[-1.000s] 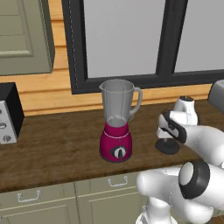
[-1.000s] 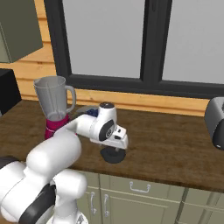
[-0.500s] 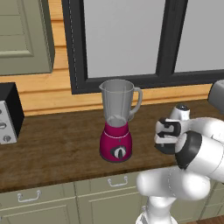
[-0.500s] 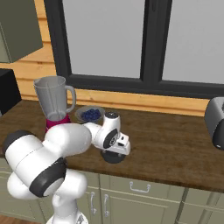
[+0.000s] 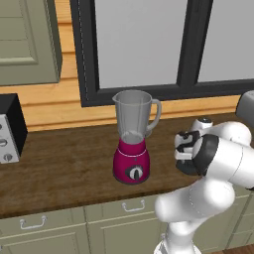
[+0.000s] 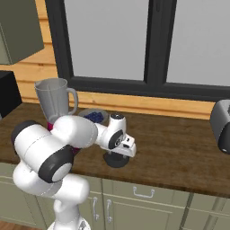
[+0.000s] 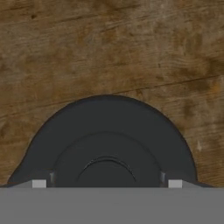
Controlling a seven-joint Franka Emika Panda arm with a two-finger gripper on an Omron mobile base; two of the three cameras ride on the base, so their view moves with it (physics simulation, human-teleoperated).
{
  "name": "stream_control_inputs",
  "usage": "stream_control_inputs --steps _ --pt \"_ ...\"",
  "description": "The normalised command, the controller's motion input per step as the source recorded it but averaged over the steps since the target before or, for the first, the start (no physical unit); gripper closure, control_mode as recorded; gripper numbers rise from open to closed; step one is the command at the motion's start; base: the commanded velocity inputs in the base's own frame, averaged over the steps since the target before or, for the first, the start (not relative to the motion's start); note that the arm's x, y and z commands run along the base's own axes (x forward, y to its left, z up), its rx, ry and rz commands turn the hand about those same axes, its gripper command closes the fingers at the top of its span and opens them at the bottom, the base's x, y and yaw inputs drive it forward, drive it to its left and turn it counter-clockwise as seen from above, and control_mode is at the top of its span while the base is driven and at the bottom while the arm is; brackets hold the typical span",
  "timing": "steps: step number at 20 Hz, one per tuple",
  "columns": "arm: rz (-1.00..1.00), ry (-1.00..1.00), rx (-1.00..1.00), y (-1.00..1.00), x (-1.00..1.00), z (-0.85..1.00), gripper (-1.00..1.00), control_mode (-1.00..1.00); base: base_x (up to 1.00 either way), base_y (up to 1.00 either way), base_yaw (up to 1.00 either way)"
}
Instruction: Close the lid blender by securely placing the lid on top.
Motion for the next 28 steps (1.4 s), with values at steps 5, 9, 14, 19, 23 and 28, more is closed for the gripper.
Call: stream_control_inputs --steps 5,9,14,19,23,28 --pt "0.00 0.00 0.00 0.00 0.09 -0.46 1.00 -1.00 0.00 0.00 0.00" --pt "0.00 0.00 0.00 0.02 0.00 -0.18 1.00 -1.00 0.00 0.00 0.00" --pt "0.00 0.00 0.00 0.18 -0.03 -0.01 1.00 -1.00 0.00 0.00 0.00" --pt "0.00 0.00 0.00 0.31 -0.13 0.00 1.00 -1.00 0.00 0.00 0.00" --pt "0.00 0.00 0.00 0.16 -0.28 0.87 1.00 -1.00 0.00 0.00 0.00" --pt "0.00 -0.09 -0.07 0.17 -0.26 1.00 1.00 -1.00 0.00 0.00 0.00"
